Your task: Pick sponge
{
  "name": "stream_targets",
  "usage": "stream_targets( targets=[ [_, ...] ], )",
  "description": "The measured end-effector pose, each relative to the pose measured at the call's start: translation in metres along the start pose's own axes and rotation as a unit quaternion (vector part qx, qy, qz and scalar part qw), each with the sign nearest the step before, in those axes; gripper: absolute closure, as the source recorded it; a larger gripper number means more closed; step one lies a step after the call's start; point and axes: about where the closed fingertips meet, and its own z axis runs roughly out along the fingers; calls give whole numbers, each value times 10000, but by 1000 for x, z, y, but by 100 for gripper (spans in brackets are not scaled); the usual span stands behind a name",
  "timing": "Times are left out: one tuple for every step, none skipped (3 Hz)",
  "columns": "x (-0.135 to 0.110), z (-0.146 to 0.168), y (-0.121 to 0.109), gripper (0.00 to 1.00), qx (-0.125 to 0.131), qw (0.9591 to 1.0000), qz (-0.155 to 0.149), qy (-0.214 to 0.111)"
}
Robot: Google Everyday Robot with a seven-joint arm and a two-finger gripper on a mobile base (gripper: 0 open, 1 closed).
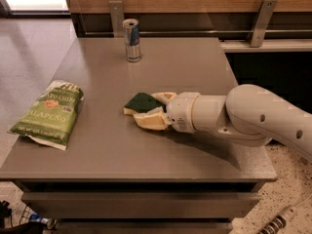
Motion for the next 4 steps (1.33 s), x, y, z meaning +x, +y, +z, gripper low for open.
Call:
stream_targets(
  targets=[
    [-8, 2, 0, 100, -32, 9999, -75, 78],
    [-46, -12, -2, 100, 42, 9985, -515, 196],
    [-85, -35, -3, 100, 252, 9947, -982, 179],
    [-107, -49, -1, 100, 367, 9898, -1378, 20]
  ],
)
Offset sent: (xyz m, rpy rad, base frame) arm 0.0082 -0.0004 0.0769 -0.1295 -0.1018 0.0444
